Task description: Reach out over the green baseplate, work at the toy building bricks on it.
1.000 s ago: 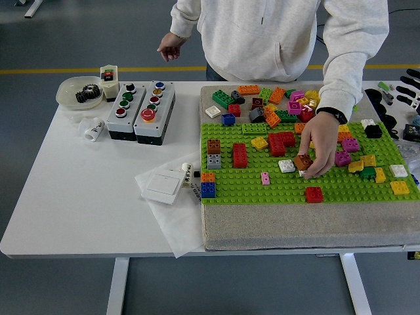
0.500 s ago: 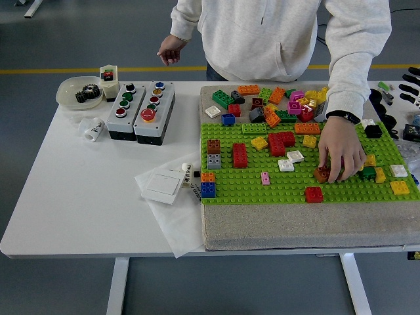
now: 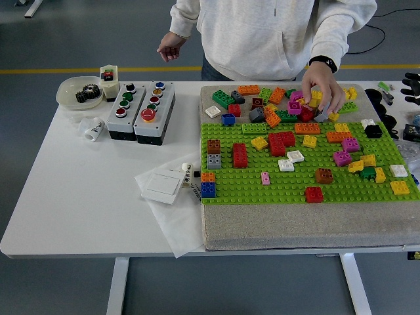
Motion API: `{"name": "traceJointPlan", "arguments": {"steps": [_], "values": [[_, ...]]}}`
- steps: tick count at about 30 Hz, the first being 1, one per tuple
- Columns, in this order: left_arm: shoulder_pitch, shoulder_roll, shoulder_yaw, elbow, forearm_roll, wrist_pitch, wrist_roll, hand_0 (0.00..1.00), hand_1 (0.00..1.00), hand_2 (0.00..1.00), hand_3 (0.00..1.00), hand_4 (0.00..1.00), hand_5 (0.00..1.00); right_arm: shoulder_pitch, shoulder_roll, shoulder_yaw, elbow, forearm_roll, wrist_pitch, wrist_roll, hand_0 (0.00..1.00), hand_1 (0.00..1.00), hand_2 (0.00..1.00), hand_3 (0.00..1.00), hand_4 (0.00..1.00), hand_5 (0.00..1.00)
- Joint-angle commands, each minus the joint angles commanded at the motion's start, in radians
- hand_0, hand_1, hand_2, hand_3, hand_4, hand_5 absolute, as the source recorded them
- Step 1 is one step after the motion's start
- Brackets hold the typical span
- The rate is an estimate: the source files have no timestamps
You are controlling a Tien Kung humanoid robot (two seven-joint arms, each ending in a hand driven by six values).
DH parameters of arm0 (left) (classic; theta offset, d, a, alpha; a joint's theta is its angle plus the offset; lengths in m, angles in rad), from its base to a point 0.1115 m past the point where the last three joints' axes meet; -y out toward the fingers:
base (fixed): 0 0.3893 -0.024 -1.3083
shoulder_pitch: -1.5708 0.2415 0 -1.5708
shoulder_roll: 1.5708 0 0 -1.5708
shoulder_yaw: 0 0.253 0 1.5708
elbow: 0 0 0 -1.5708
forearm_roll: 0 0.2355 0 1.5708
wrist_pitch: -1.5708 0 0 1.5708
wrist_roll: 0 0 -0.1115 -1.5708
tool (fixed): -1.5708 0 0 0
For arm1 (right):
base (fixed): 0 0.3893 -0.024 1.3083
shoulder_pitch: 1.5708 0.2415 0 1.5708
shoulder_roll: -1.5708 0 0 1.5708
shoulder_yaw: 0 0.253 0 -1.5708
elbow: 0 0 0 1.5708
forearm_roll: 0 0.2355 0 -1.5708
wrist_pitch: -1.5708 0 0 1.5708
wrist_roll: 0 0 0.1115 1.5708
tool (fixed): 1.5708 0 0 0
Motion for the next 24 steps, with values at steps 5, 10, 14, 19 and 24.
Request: {"name": "traceJointPlan", "arguments": {"steps": [5,10,14,19,24], "values": [[0.003,0.000,0.001,0.000,-0.001,0.000,0.001,0.781,0.816,0.865,0.769,0.789,0.703,0.036,-0.040,-0.059,-0.002,-0.221,0.083,-0.017,0.713,0.696,0.741,0.711,0.959,0.515],[0.007,0.001,0.007,0.000,-0.006,0.000,0.001,0.780,0.815,0.863,0.768,0.787,0.702,0.094,-0.057,-0.145,-0.010,-0.423,0.173,-0.072,0.629,0.640,0.706,0.611,0.843,0.266],[0.010,0.001,0.009,0.000,-0.006,0.000,0.001,0.780,0.812,0.863,0.768,0.786,0.700,0.140,-0.056,-0.225,-0.025,-0.592,0.204,-0.112,0.592,0.559,0.639,0.569,0.786,0.211],[0.012,0.002,0.011,0.000,-0.006,0.000,0.001,0.780,0.812,0.863,0.768,0.786,0.700,0.177,-0.038,-0.305,-0.049,-0.769,0.196,-0.149,0.592,0.559,0.639,0.569,0.786,0.211],[0.009,0.003,0.017,0.000,-0.012,0.000,-0.001,0.780,0.812,0.863,0.767,0.786,0.700,0.198,-0.018,-0.349,-0.069,-0.784,0.184,-0.179,0.568,0.517,0.578,0.530,0.715,0.130]]}}
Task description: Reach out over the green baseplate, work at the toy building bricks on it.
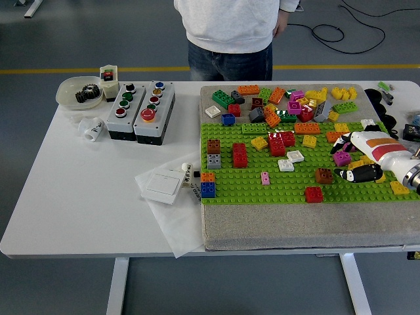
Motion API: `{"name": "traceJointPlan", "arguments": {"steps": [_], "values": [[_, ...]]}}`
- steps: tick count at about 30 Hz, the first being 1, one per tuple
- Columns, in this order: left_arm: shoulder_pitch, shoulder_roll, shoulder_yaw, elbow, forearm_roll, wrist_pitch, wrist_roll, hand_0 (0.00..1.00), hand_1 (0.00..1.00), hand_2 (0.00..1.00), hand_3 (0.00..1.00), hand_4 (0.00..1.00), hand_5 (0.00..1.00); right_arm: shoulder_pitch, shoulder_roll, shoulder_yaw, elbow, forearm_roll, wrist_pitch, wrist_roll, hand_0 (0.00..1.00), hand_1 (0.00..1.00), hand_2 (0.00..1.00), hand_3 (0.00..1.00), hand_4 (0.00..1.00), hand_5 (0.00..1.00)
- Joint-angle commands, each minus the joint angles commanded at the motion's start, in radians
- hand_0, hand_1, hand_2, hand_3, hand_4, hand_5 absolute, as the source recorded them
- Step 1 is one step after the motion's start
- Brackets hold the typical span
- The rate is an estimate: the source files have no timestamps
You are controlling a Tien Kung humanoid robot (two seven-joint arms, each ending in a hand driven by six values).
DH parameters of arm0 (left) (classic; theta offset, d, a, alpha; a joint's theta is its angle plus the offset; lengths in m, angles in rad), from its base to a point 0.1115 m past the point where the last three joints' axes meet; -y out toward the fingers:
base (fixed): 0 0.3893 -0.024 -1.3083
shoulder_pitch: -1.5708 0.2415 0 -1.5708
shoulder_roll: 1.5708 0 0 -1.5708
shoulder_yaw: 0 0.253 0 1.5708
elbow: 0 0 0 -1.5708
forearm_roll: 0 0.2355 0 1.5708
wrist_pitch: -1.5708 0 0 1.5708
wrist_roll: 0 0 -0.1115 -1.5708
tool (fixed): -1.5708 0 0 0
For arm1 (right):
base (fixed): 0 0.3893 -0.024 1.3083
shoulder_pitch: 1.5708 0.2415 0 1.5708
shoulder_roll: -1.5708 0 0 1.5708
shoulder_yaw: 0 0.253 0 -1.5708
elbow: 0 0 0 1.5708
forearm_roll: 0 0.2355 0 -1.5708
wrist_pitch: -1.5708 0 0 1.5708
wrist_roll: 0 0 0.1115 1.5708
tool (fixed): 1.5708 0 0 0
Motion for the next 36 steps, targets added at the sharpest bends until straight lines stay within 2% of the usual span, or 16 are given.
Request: {"name": "traceJointPlan", "arguments": {"steps": [12,20,29,36], "values": [[-0.003,0.003,0.013,0.000,-0.012,0.000,-0.004,0.778,0.810,0.861,0.767,0.786,0.701,0.004,0.041,-0.042,0.008,0.019,0.028,-0.036,0.567,0.518,0.585,0.531,0.719,0.132],[-0.004,0.004,0.015,0.000,-0.010,-0.001,-0.004,0.781,0.809,0.861,0.765,0.786,0.700,0.001,0.062,-0.041,-0.023,0.018,0.019,-0.044,0.594,0.553,0.628,0.571,0.763,0.177],[-0.005,0.006,0.027,0.000,-0.019,0.000,-0.006,0.780,0.809,0.859,0.766,0.786,0.701,-0.014,0.096,-0.007,-0.046,0.008,-0.004,-0.063,0.597,0.560,0.632,0.576,0.777,0.189],[-0.007,0.006,0.025,0.000,-0.018,0.001,-0.007,0.781,0.808,0.859,0.766,0.787,0.698,-0.019,0.112,0.000,-0.058,0.010,0.000,-0.064,0.595,0.562,0.638,0.578,0.783,0.196]]}}
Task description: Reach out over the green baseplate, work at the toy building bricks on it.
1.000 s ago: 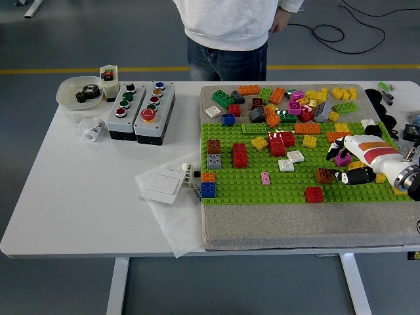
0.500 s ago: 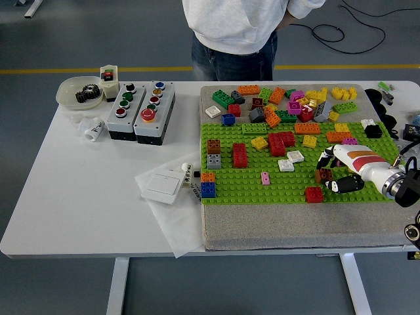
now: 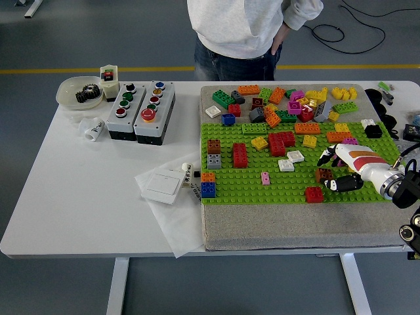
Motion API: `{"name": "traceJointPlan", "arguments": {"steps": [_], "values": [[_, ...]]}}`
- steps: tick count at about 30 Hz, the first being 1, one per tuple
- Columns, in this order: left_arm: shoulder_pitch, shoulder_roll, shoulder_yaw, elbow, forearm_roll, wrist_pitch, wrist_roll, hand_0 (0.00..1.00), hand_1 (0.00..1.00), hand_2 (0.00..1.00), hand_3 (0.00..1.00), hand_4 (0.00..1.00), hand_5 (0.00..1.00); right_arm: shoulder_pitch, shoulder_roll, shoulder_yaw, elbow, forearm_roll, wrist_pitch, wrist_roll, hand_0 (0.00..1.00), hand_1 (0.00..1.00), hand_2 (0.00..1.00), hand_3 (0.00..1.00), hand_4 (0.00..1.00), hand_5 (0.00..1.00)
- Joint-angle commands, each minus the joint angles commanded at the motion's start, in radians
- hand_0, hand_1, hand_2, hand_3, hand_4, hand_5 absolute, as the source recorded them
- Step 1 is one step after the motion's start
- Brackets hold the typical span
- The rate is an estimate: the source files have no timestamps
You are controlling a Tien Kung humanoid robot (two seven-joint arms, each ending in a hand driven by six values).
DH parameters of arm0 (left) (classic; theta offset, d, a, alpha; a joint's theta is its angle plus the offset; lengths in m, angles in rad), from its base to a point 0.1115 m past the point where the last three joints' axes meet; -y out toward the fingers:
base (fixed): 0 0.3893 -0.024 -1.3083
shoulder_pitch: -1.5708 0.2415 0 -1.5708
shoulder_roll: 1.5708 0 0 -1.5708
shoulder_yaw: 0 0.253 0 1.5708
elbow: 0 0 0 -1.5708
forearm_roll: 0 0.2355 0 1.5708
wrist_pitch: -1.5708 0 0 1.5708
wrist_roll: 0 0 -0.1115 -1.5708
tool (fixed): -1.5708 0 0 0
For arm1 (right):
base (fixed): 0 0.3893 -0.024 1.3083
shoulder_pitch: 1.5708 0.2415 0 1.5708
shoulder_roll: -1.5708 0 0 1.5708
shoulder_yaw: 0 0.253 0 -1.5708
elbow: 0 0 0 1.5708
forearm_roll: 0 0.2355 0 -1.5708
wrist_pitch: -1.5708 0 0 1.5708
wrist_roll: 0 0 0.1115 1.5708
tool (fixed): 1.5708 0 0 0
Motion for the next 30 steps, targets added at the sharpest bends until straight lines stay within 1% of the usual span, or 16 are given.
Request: {"name": "traceJointPlan", "arguments": {"steps": [13,14,30], "values": [[-0.004,0.002,0.015,0.000,-0.014,0.001,-0.003,0.781,0.807,0.857,0.765,0.789,0.698,0.005,0.023,0.014,-0.032,-0.001,0.005,-0.002,0.599,0.571,0.650,0.594,0.804,0.215],[-0.006,0.002,0.018,0.000,-0.018,0.001,-0.004,0.781,0.807,0.857,0.766,0.789,0.698,0.006,0.024,0.018,-0.036,-0.001,0.006,-0.002,0.603,0.579,0.655,0.599,0.820,0.232],[-0.011,0.002,0.028,0.000,-0.029,0.005,-0.006,0.781,0.807,0.856,0.765,0.789,0.698,0.013,0.028,0.017,-0.064,0.007,0.015,-0.001,0.604,0.589,0.668,0.608,0.845,0.255]]}}
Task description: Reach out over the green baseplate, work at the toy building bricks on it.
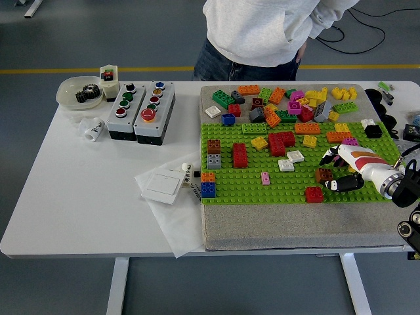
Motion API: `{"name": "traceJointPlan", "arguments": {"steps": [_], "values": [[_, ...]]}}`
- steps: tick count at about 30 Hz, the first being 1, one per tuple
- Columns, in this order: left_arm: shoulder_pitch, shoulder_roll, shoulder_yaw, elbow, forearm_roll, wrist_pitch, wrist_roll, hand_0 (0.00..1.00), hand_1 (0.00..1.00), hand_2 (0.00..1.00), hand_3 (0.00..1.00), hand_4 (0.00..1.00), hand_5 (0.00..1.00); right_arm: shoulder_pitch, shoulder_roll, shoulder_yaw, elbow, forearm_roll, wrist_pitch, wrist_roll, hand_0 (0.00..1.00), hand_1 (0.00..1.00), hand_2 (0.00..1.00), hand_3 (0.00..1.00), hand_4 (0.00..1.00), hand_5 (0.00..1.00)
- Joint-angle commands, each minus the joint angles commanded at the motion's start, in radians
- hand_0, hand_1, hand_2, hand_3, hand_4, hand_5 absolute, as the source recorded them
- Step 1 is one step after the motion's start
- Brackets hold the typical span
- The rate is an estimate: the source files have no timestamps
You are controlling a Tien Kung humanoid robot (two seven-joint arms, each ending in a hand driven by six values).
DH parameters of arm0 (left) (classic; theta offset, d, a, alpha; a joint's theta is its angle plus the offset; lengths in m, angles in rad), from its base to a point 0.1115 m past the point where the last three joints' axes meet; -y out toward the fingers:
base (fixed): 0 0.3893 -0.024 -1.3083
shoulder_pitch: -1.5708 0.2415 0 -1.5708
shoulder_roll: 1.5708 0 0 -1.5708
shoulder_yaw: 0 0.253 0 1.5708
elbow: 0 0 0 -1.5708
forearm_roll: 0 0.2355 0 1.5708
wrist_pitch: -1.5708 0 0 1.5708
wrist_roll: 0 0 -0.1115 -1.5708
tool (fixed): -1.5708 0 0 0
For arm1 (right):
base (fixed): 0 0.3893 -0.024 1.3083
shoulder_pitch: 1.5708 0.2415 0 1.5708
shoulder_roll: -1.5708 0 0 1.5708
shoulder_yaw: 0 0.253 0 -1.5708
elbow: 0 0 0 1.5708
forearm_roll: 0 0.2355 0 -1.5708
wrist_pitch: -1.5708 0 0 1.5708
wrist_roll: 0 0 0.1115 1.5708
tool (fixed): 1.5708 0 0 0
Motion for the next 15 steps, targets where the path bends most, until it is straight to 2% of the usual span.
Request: {"name": "traceJointPlan", "arguments": {"steps": [15], "values": [[-0.002,0.001,0.004,0.000,-0.003,0.001,0.000,0.779,0.806,0.855,0.766,0.790,0.697,0.001,0.007,-0.006,-0.028,0.003,-0.012,0.006,0.589,0.583,0.668,0.611,0.858,0.286]]}}
